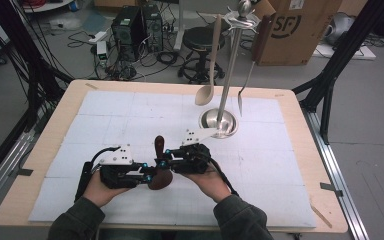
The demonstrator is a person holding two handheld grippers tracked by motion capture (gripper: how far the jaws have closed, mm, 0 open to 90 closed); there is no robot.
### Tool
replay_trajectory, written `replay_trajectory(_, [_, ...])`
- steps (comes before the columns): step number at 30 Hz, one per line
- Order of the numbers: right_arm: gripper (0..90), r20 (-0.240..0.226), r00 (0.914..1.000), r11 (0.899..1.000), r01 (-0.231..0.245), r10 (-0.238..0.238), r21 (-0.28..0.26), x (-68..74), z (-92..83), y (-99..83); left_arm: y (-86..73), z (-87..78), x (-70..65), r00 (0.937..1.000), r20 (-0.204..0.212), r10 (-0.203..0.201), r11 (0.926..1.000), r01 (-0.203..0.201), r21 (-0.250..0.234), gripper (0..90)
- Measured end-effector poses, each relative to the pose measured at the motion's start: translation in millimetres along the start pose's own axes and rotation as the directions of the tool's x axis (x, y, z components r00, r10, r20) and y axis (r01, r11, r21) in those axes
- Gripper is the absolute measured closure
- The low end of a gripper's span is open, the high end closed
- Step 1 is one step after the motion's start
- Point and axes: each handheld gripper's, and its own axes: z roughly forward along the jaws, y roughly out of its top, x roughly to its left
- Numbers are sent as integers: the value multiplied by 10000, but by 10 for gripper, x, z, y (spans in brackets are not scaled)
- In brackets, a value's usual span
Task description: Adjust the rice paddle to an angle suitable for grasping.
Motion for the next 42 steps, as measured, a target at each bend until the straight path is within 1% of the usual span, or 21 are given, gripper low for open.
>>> replay_trajectory(1, [750, -119, 9999, 10000, 8, -9, -9, 0, -5, -2, 1, 5, -3, 10000, -31, 48, 10000, -47, 11, 772])
replay_trajectory(3, [749, -145, 9999, 10000, 72, -73, -19, 7, -10, -9, 2, 9, -9, 10000, -12, 45, 10000, -45, -3, 772])
replay_trajectory(6, [744, -331, 9994, 9998, 104, -108, -141, -5, -11, -25, 0, 6, -14, 9999, -10, 121, 9999, -121, 3, 774])
replay_trajectory(7, [742, -340, 9994, 9999, 80, -84, -137, -5, -13, -28, 0, 6, -14, 9999, -9, 155, 9999, -155, 10, 775])
replay_trajectory(9, [738, -559, 9984, 9997, -39, 26, -235, -28, -11, -43, -1, 5, -15, 9998, -10, 210, 9998, -210, -9, 776])
replay_trajectory(11, [737, -584, 9983, 9996, 14, -32, -295, -38, -8, -50, -2, 3, -16, 9998, -32, 216, 9998, -216, -3, 777])
replay_trajectory(15, [728, -586, 9980, 9994, 242, -255, -233, -37, 15, -54, -1, 3, -13, 9997, -23, 256, 9997, -256, 1, 778])
replay_trajectory(19, [726, -615, 9979, 9996, 203, -215, -208, -32, 40, -62, 0, 8, -19, 9997, 8, 263, 9997, -263, -1, 779])
replay_trajectory(23, [754, -568, 9979, 9992, 306, -321, -267, -34, 54, -60, -2, 10, -15, 9998, 47, 205, 9998, -205, -12, 780])
replay_trajectory(26, [769, -498, 9987, 9996, 131, -142, -235, -47, 44, -64, -1, 12, -7, 10000, 39, 90, 10000, -90, -7, 775])
replay_trajectory(27, [769, -498, 9987, 9996, 131, -142, -235, -47, 44, -64, -1, 12, -7, 10000, 39, 90, 10000, -90, -7, 766])
replay_trajectory(28, [770, -403, 9992, 9996, 29, -40, -265, -54, 30, -62, 2, -7, 10, 10000, -43, -87, 9999, 86, -136, 729])
replay_trajectory(30, [770, -373, 9993, 9996, 32, -43, -287, -66, 20, -62, -1, -33, 32, 9997, -81, -235, 9994, 233, -243, 695])
replay_trajectory(31, [770, -334, 9994, 9996, -15, 6, -286, -67, 15, -62, -3, -47, 43, 9992, -190, -351, 9989, 345, -309, 673])
replay_trajectory(34, [770, -217, 9998, 9993, -32, 24, -367, -77, -9, -56, -13, -71, 71, 9972, -407, -620, 9972, 602, -444, 562])
replay_trajectory(35, [770, -217, 9998, 9993, -54, 46, -375, -78, -17, -54, -16, -80, 84, 9965, -414, -724, 9963, 703, -502, 544])
replay_trajectory(36, [770, -217, 9998, 9992, -44, 36, -385, -83, -30, -52, -19, -88, 93, 9952, -531, -824, 9954, 796, -541, 505])
replay_trajectory(37, [770, -197, 9998, 9992, -64, 56, -404, -87, -41, -50, -21, -96, 100, 9938, -689, -869, 9950, 831, -557, 473])
replay_trajectory(39, [770, -130, 9999, 9991, -57, 51, -428, -98, -66, -49, -30, -109, 117, 9928, -764, -922, 9944, 877, -596, 457])
replay_trajectory(40, [770, -93, 9999, 9990, -55, 50, -454, -105, -78, -49, -32, -111, 117, 9911, -965, -918, 9945, 863, -594, 440])
replay_trajectory(42, [770, -27, 10000, 9989, -92, 91, -462, -113, -110, -45, -37, -117, 132, 9899, -1076, -925, 9946, 866, -579, 403])
